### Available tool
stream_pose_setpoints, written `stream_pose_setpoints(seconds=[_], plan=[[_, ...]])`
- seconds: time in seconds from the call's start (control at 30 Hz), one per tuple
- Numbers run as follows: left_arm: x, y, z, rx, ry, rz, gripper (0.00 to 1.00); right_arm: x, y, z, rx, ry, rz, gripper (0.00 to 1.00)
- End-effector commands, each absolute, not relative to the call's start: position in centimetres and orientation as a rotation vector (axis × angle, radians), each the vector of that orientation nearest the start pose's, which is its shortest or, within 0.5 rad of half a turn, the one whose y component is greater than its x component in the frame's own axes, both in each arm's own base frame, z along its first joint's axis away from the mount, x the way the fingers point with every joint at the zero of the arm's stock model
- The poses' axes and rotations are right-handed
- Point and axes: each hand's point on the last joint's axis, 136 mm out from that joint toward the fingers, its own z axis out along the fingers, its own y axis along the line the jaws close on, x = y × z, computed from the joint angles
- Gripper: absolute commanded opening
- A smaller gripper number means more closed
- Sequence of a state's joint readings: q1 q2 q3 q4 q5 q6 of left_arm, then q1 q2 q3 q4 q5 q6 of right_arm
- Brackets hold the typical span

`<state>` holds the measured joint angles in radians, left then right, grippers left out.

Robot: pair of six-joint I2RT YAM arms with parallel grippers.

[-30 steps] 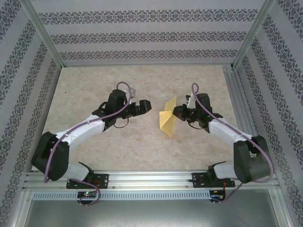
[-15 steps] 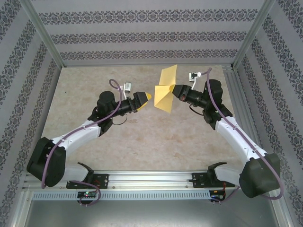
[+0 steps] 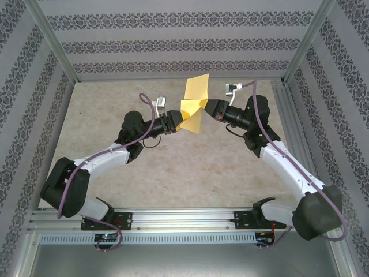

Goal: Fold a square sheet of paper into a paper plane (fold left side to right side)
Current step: Turn over the paper at the center of the table.

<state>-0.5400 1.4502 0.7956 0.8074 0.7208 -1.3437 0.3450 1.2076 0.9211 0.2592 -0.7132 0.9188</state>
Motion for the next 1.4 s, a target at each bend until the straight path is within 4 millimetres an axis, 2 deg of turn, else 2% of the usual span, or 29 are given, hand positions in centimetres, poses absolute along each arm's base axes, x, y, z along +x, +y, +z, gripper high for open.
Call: stream_pose_setpoints(seconds=[0.0, 0.13, 0.3, 0.37, 0.47, 0.53, 0.57, 0.67, 0.73, 0.83, 0.93, 1.03, 1.1, 1.2, 1.3, 1.37], plan=[[29.4, -31.6, 33.8, 0.124, 1.707, -1.99, 0.41, 31.8, 23.8, 35.9, -0.152, 1.773, 1.519, 0.0], [29.4, -31.6, 33.4, 0.113, 1.718, -1.987, 0.26, 32.0, 23.6, 35.3, -0.138, 1.787, 1.508, 0.0], [29.5, -31.6, 33.2, 0.107, 1.733, -1.974, 0.14, 32.1, 23.2, 34.7, -0.125, 1.805, 1.485, 0.01], [29.5, -31.5, 33.0, 0.106, 1.744, -1.962, 0.1, 32.1, 22.9, 34.3, -0.117, 1.821, 1.462, 0.06], [29.5, -31.4, 32.3, 0.1, 1.782, -1.92, 0.04, 32.2, 22.2, 33.6, -0.093, 1.848, 1.418, 0.2], [29.6, -31.3, 31.4, 0.097, 1.841, -1.85, 0.03, 32.3, 21.3, 33.1, -0.073, 1.872, 1.375, 0.25], [29.7, -31.1, 30.7, 0.097, 1.89, -1.789, 0.02, 32.4, 20.7, 32.7, -0.056, 1.888, 1.338, 0.32], [29.7, -29.6, 28.0, 0.116, 2.089, -1.483, 0.0, 32.5, 18.2, 31.4, 0.001, 1.955, 1.185, 0.38], [29.5, -27.8, 26.1, 0.145, 2.233, -1.187, 0.0, 32.6, 15.9, 30.0, 0.045, 2.032, 0.989, 0.41], [28.7, -23.9, 23.7, 0.188, 2.416, -0.693, 0.0, 32.2, 11.5, 26.9, 0.154, 2.197, 0.634, 0.44], [27.8, -20.4, 22.1, 0.231, 2.535, -0.218, 0.0, 31.7, 8.5, 24.7, 0.221, 2.28, 0.428, 0.45], [27.1, -18.4, 21.5, 0.3, 2.585, 0.216, 0.0, 31.2, 7.0, 23.1, 0.268, 2.311, 0.335, 0.45], [26.9, -18.0, 21.2, 0.351, 2.588, 0.447, 0.0, 31.1, 6.2, 22.5, 0.298, 2.318, 0.306, 0.45], [27.1, -18.5, 21.0, 0.449, 2.537, 0.767, 0.0, 30.8, 5.4, 21.9, 0.333, 2.317, 0.291, 0.45], [27.6, -20.3, 19.9, 0.55, 2.485, 1.0, 0.0, 30.4, 5.0, 21.7, 0.35, 2.312, 0.302, 0.45], [27.8, -22.0, 18.6, 0.609, 2.476, 1.066, 0.0, 30.1, 4.7, 21.7, 0.363, 2.306, 0.3, 0.45]])
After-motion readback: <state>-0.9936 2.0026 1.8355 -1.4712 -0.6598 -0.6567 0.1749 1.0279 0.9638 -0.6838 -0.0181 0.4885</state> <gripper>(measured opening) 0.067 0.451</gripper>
